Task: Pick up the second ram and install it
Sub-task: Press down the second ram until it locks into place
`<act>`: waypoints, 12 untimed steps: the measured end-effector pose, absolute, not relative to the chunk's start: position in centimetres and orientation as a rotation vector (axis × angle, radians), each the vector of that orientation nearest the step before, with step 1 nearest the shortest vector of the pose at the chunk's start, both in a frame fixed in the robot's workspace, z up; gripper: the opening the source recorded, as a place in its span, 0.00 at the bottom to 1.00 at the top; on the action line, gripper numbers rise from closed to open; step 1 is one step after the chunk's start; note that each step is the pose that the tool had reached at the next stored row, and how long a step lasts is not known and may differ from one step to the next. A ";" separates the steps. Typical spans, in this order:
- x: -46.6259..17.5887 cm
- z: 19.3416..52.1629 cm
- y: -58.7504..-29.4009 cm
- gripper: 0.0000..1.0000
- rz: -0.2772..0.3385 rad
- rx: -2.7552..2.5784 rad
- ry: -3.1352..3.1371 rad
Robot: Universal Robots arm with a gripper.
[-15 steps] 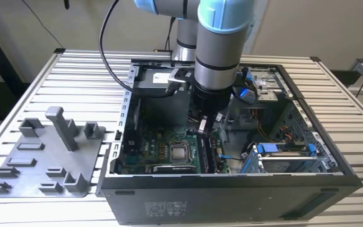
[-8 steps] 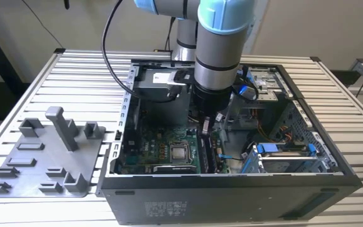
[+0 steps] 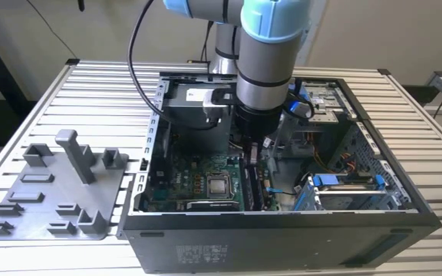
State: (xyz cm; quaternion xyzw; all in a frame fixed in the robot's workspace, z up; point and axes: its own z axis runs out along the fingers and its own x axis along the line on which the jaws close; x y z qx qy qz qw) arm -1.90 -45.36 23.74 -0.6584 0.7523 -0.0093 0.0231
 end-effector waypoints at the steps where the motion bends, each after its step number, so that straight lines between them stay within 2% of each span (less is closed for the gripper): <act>1: -1.9 23.7 -45.4 0.11 -0.028 -2.053 2.316; 12: -1.9 23.6 -45.7 0.11 -0.008 -2.079 2.313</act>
